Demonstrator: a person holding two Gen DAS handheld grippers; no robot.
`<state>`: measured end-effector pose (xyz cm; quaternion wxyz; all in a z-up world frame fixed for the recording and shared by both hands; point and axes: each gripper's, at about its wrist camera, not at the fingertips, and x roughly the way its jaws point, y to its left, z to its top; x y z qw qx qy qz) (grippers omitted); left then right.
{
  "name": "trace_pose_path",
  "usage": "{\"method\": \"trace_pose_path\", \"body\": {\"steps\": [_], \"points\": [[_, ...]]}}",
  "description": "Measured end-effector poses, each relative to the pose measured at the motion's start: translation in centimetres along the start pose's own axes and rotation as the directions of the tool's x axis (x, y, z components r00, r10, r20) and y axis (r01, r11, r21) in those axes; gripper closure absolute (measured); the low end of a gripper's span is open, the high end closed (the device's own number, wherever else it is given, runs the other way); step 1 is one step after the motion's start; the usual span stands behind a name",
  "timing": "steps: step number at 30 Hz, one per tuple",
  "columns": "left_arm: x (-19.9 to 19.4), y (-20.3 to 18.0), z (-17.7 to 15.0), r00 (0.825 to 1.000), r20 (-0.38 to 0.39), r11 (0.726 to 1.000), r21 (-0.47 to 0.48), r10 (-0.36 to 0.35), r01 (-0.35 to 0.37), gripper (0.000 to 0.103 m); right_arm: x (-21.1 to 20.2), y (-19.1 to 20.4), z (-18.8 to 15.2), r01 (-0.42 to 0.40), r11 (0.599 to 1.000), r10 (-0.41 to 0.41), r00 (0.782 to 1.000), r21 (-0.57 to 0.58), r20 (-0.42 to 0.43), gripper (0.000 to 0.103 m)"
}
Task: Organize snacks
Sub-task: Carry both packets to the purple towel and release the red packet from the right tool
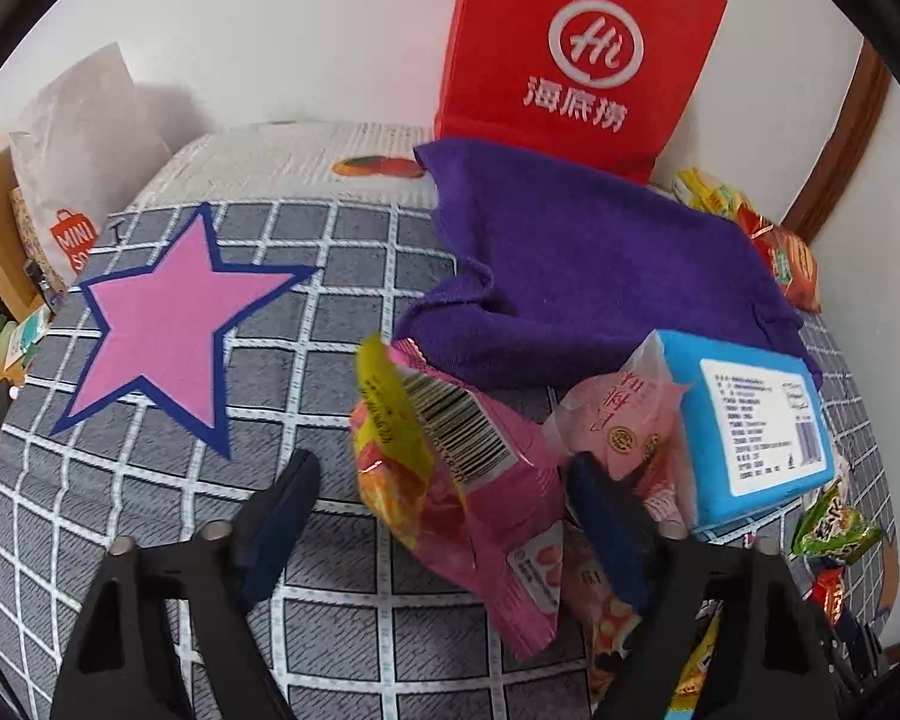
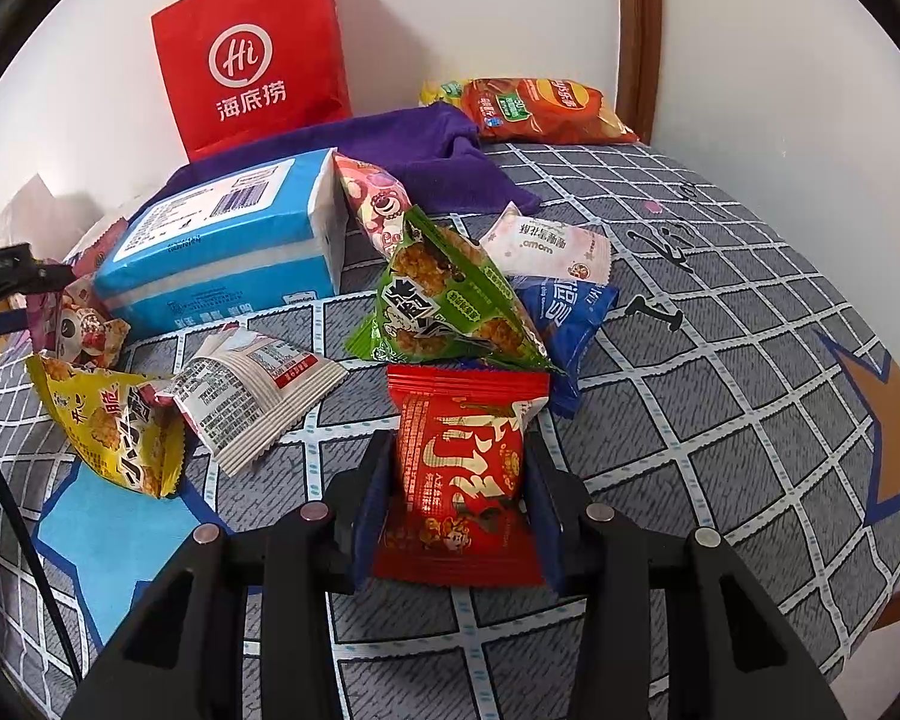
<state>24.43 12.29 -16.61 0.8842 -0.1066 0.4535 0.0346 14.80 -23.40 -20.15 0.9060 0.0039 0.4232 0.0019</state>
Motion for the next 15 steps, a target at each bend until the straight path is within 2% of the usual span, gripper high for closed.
{"method": "trace_pose_path", "body": {"steps": [2,5,11,15], "points": [[0.4,0.0,0.0,1.000,-0.012,1.000,-0.003,-0.022,0.022,0.039,0.0,0.0,0.0,0.003,1.000,-0.003,1.000,-0.005,0.000,0.061],[0.1,0.0,-0.1,1.000,-0.003,1.000,0.007,-0.009,0.009,0.043,-0.1,0.3,0.0,0.019,1.000,-0.019,1.000,-0.024,0.000,0.062],[-1.7,0.7,-0.5,1.000,0.002,1.000,0.010,-0.007,0.007,0.044,-0.9,0.6,0.1,0.018,0.999,-0.019,1.000,-0.042,-0.019,0.064],[-3.6,1.3,-0.9,1.000,0.015,1.000,0.006,-0.006,0.006,0.044,-2.2,0.3,0.3,-0.011,1.000,0.010,1.000,-0.026,-0.011,0.064]]}}
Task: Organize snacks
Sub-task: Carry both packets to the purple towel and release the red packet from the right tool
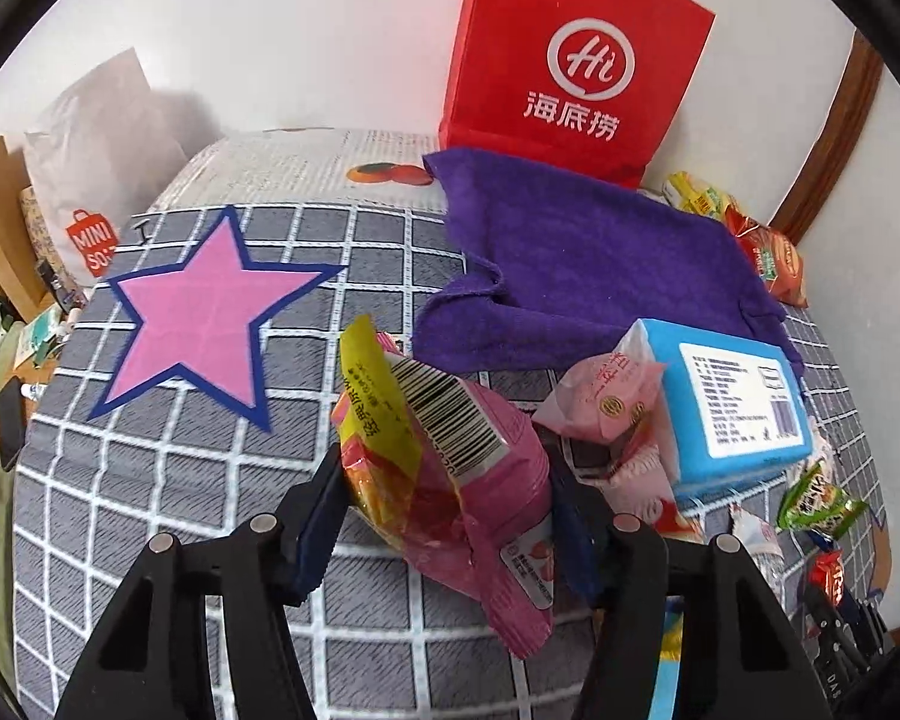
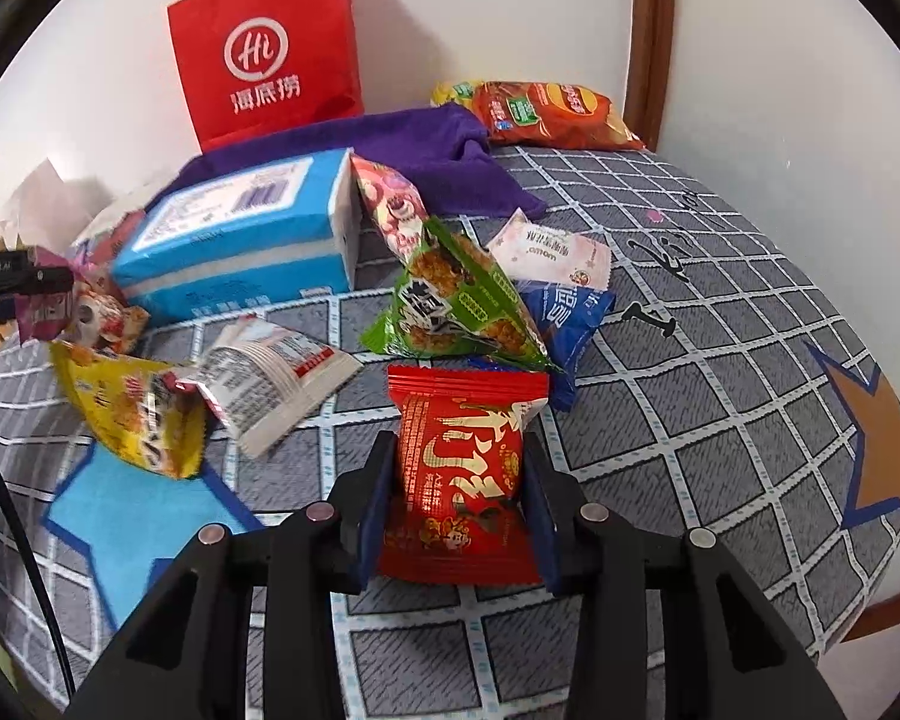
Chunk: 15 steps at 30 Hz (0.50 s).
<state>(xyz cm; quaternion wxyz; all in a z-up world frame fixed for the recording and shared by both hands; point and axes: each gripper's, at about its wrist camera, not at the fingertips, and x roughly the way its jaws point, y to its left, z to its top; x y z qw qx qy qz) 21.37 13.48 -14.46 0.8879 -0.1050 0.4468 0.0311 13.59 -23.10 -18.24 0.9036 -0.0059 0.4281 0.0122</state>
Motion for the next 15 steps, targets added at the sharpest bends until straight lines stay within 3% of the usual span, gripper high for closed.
{"method": "trace_pose_path", "body": {"steps": [8,15], "points": [[-3.7,-0.2,0.3,0.999,0.045,1.000,0.008,-0.004,0.004,0.044,-4.0,0.9,2.1,-0.018,0.999,0.020,0.998,-0.045,0.052,0.064],[-5.8,-1.6,2.5,0.996,0.090,0.999,0.029,-0.021,0.019,0.044,-6.1,1.1,7.3,-0.009,0.999,0.013,0.995,-0.048,0.097,0.064]]}}
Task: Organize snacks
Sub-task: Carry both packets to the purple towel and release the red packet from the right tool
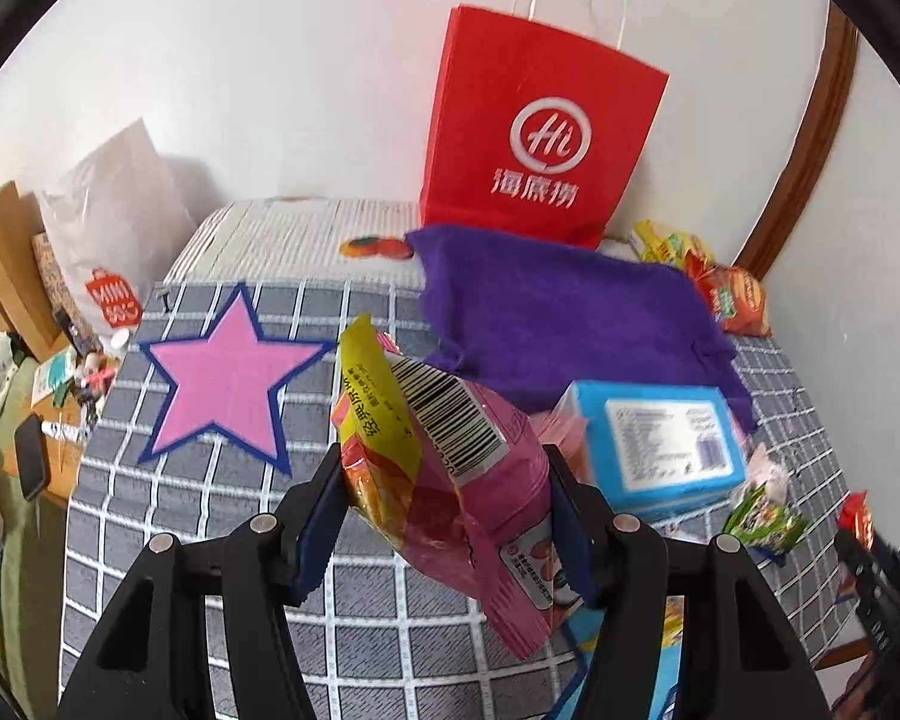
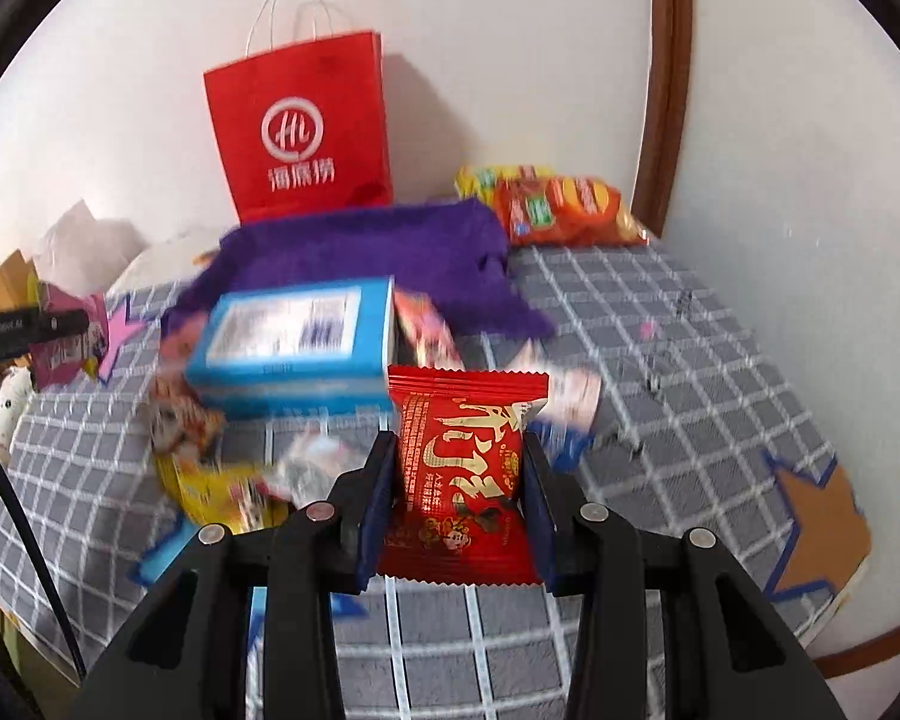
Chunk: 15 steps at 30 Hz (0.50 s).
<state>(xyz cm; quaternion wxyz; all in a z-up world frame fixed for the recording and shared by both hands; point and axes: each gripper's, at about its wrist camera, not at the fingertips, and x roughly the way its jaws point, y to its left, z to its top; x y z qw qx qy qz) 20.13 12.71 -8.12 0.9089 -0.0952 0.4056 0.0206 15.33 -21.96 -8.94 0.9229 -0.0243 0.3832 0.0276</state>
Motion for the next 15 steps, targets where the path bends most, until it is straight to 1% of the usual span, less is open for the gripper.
{"method": "trace_pose_path", "body": {"steps": [4,6,9,11,15], "points": [[-0.5,-0.8,2.0,1.000,0.029,1.000,0.019,0.005,-0.005,0.044,-0.2,0.5,4.3,0.014,1.000,-0.012,0.998,-0.026,0.056,0.064],[-0.6,-1.3,3.2,0.999,0.044,0.999,0.036,0.012,-0.014,0.044,0.2,0.8,6.2,0.006,0.999,-0.003,0.997,-0.037,0.074,0.064],[0.0,-2.5,4.8,0.998,0.063,0.997,0.074,0.024,-0.029,0.044,1.4,1.2,9.1,-0.015,0.999,0.020,0.995,-0.044,0.097,0.064],[0.7,-3.1,5.6,0.998,0.062,0.995,0.093,0.025,-0.030,0.044,2.5,1.5,10.5,-0.019,0.999,0.023,0.994,-0.037,0.103,0.064],[2.3,-3.9,7.1,0.998,0.060,0.995,0.098,0.014,-0.019,0.044,4.6,2.4,13.1,-0.031,0.998,0.036,0.994,-0.045,0.108,0.064]]}}
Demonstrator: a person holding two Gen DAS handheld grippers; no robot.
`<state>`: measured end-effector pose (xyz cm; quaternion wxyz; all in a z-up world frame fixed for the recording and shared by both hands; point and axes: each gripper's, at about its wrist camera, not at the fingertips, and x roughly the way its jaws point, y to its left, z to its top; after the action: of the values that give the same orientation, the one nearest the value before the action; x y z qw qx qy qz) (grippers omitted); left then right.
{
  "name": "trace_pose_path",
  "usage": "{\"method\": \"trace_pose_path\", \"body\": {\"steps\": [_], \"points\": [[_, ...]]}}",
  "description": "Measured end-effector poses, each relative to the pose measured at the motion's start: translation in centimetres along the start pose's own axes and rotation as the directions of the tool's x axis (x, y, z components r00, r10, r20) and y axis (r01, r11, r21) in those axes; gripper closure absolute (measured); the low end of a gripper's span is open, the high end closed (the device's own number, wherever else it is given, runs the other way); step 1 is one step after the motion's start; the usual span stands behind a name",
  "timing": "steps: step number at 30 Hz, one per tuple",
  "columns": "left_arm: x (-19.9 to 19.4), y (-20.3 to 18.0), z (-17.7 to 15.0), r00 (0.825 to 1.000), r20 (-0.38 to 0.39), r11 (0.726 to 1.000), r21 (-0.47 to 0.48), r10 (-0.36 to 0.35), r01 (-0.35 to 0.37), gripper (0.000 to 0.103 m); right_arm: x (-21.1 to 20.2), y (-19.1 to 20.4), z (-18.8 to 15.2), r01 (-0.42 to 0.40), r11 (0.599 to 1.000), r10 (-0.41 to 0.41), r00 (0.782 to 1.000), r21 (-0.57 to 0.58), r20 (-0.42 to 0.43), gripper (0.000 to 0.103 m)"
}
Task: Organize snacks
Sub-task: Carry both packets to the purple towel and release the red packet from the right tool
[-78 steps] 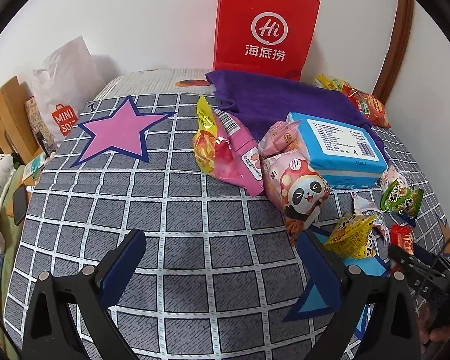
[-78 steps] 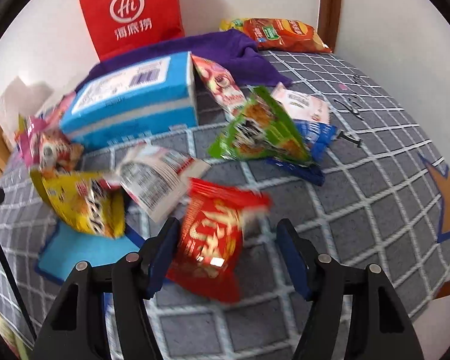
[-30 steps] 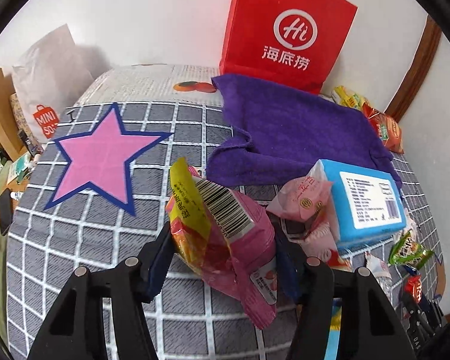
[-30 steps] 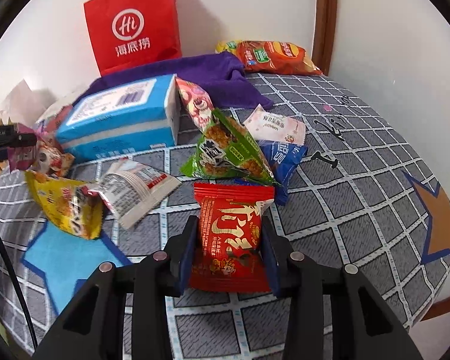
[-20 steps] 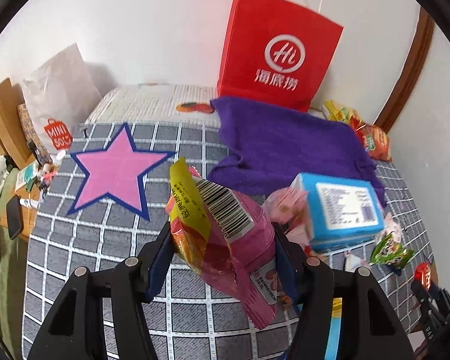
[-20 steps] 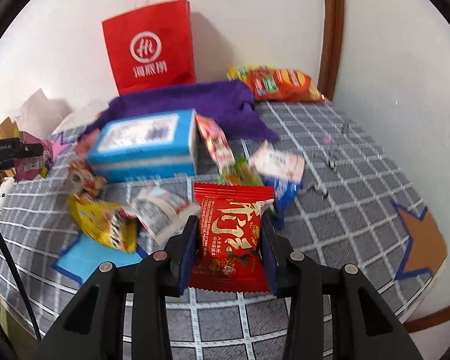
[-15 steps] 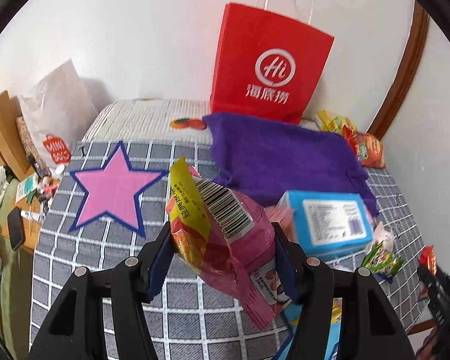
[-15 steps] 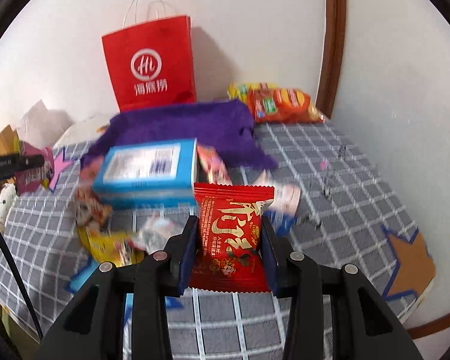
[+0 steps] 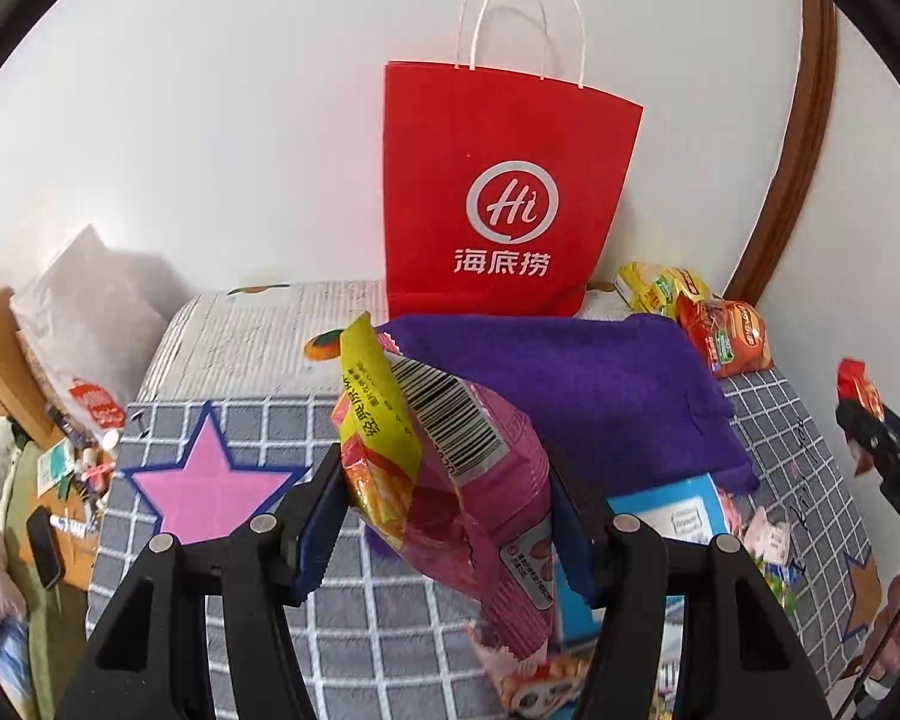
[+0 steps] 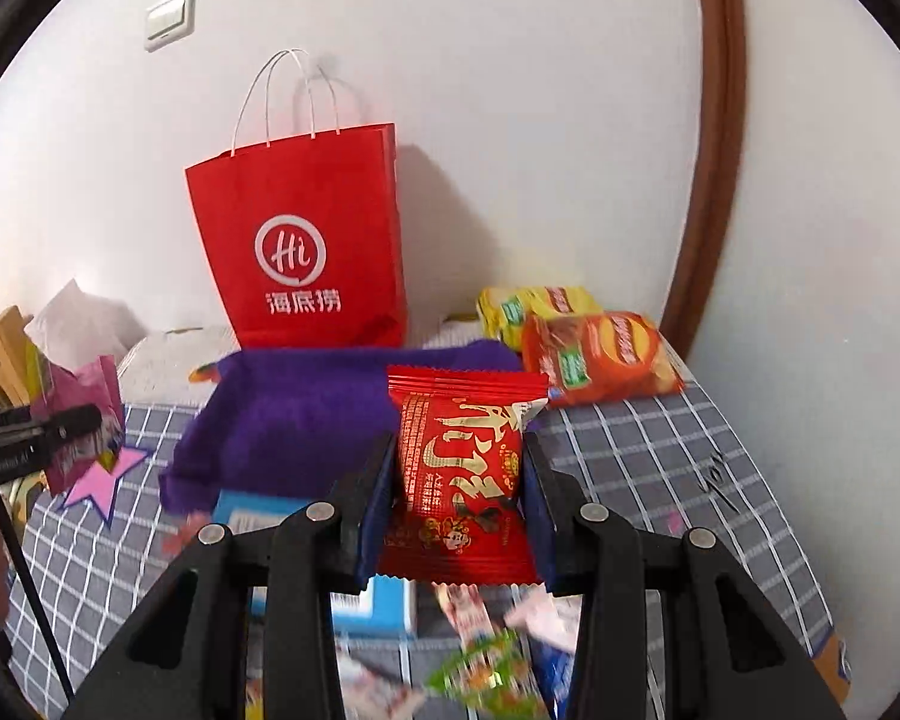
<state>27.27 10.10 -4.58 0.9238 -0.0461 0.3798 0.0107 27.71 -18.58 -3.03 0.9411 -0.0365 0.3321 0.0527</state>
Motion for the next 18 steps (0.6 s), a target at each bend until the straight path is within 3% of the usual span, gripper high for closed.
{"method": "trace_pose_path", "body": {"steps": [7,18], "points": [[3.8,-0.6,2.6,1.000,-0.012,1.000,-0.011,-0.011,0.011,0.044,4.5,1.3,3.7,-0.034,0.999,0.034,0.999,-0.024,0.003,0.064],[9.9,-2.4,5.7,0.999,-0.051,1.000,0.024,-0.008,0.009,0.044,13.0,1.5,6.7,-0.069,0.997,0.066,0.995,-0.038,-0.070,0.064]]}}
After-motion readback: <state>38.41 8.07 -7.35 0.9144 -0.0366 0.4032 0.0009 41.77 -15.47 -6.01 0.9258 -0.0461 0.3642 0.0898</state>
